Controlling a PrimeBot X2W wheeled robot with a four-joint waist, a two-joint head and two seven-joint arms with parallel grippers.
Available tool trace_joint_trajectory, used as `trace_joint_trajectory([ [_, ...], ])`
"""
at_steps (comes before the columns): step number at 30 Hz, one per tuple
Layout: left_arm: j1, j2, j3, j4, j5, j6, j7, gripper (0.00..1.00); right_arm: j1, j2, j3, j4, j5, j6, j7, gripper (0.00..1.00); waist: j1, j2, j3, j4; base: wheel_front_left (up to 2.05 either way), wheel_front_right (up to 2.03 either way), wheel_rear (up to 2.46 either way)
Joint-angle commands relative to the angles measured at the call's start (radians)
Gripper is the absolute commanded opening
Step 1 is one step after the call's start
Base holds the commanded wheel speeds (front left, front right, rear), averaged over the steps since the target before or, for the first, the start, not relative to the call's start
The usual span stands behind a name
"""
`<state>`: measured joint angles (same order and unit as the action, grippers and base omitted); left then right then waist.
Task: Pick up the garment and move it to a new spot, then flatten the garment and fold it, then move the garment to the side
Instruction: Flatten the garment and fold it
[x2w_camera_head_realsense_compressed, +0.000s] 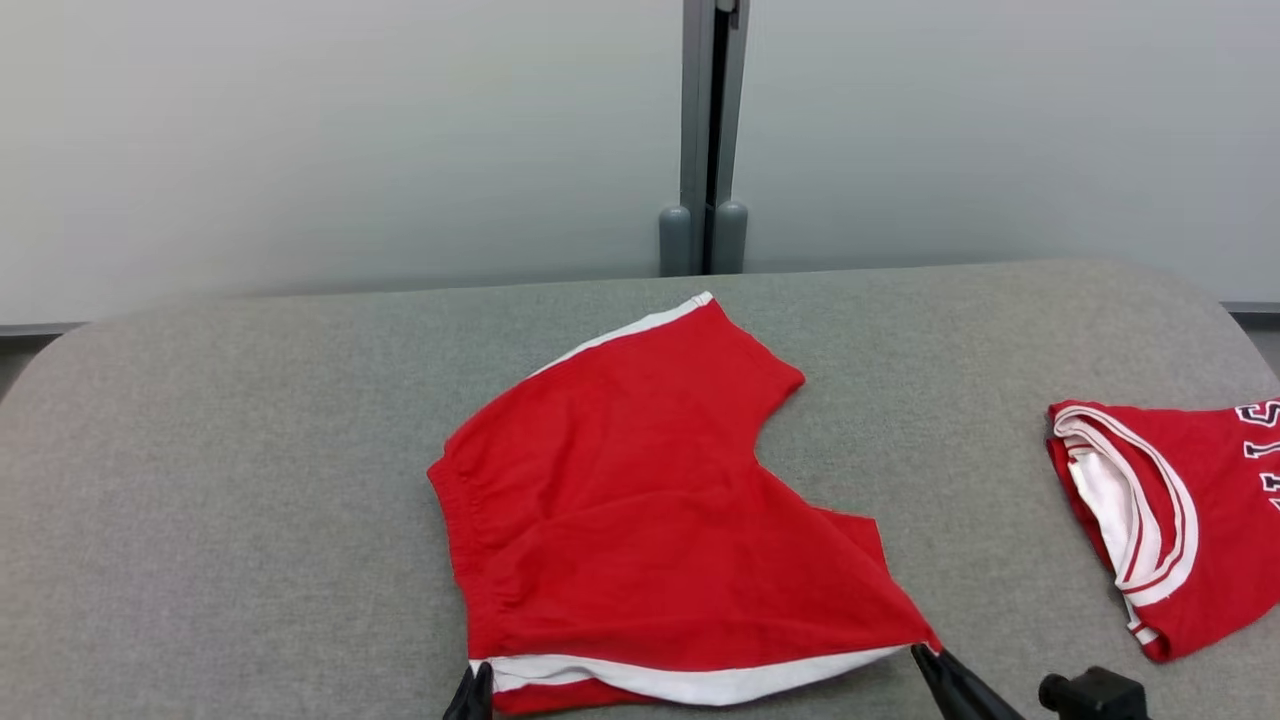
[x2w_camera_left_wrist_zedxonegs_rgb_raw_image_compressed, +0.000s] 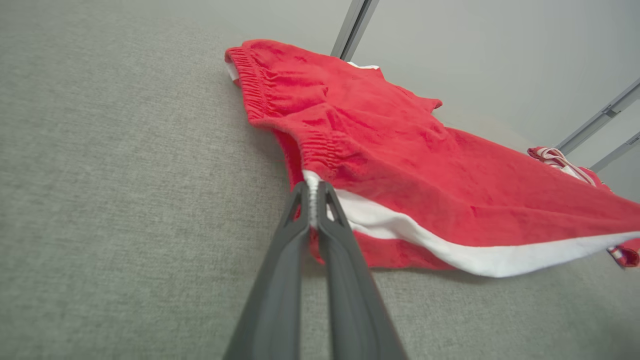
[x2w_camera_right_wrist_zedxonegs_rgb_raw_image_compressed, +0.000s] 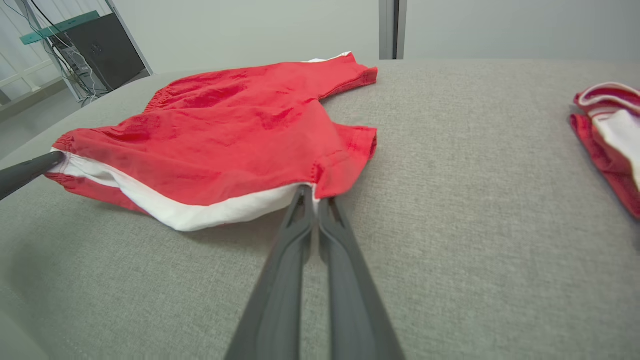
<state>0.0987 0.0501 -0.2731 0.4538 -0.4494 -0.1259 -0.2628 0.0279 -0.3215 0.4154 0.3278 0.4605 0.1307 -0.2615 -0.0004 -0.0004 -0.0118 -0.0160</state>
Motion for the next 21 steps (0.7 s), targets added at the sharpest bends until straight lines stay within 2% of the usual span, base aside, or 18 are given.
trace_joint_trajectory([
  [1, 0.004, 0.001, -0.002, -0.011, -0.004, -0.008, -0.002, 0.00, 0.013, -0.007, -0.013, -0.016, 0.008, 0.000, -0.005, 0.00, 0.0004, 0.0004, 0.002, 0.006, 0.00, 0.00, 0.00],
  [10, -0.086, 0.001, -0.023, -0.085, -0.019, -0.008, -0.002, 0.00, -0.104, -0.004, -0.096, -0.036, -0.008, 0.000, -0.005, 0.00, 0.0004, 0.0004, 0.048, 0.043, 0.00, 0.00, 0.00],
  [15, -0.202, 0.000, -0.034, -0.097, -0.039, -0.007, -0.002, 0.00, -0.276, -0.020, -0.113, 0.021, -0.028, 0.000, -0.004, 0.00, 0.0004, 0.0004, 0.124, 0.079, 0.00, 0.00, 0.00],
  [21, -0.360, 0.000, -0.078, -0.091, -0.100, 0.035, -0.002, 0.00, -0.512, -0.058, -0.083, 0.124, -0.056, 0.000, -0.004, 0.00, 0.0004, 0.0004, 0.242, 0.130, 0.00, 0.00, 0.00],
])
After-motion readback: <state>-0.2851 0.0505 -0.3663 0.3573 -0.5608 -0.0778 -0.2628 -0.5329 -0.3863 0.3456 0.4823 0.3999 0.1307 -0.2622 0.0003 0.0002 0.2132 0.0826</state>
